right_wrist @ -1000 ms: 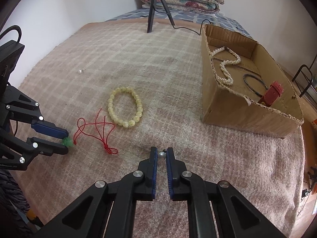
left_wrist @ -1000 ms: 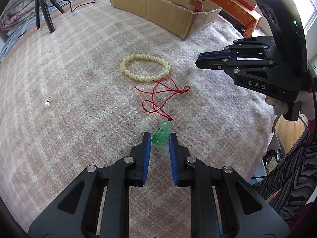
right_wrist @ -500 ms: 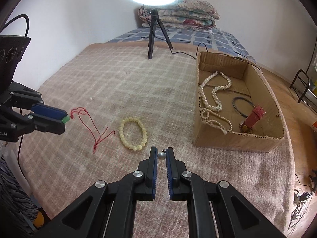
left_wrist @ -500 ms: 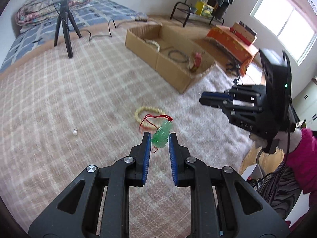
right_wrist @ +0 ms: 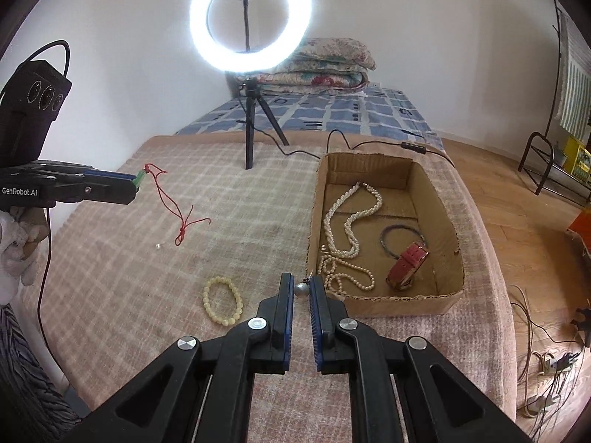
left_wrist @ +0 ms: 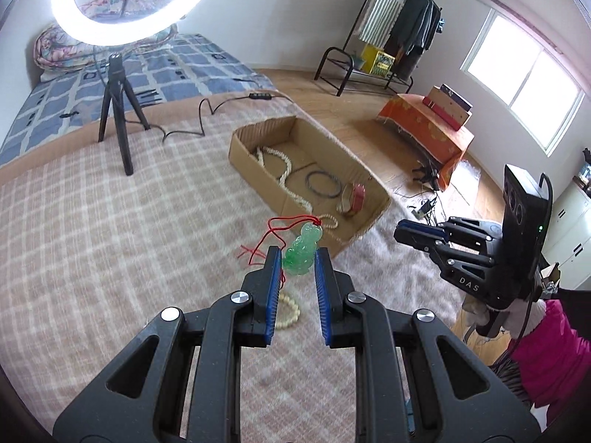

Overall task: Organize jewelry
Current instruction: 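Carry the pendant into the box with the left tool while the right tool carries the stud, opening both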

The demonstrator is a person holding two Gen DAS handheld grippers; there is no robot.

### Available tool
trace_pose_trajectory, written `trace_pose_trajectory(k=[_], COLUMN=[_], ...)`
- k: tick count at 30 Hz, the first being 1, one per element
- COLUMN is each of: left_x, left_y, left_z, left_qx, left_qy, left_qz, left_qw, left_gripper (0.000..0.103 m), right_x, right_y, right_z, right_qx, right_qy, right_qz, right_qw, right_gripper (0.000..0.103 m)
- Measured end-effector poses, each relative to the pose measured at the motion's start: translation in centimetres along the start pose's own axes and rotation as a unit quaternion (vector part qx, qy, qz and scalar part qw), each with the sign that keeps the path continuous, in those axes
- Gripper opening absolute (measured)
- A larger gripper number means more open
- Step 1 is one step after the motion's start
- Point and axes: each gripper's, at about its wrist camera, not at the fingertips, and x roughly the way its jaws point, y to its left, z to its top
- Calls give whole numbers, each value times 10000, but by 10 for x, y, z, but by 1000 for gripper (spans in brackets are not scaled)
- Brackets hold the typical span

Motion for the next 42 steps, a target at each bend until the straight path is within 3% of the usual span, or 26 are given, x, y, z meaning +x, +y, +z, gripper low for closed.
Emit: trace_pose_trajectory(k=[11,19,29,42], left_x=[32,81,142,178], left_y=[-31,-47,-41,-43], left_z=[66,107,129,139], left_qx=[280,351,159,142], left_qy=[-305,-323,-105,57], left_qz=[-187,-178,-43,45], left_qw=[9990,9987,9998,9999], left_gripper=[17,17,17,17], right_x=[8,26,50,73], right_y=[-19,-26,-33,-32], right_z=[11,13,17,16], right_qx=[237,360,439,461], right_qy=[-106,-34,99,272], right_qz=[-42,-75,-92,-108], right_qw=[9997,9993,9989,9985], right_gripper=[6,6,6,7])
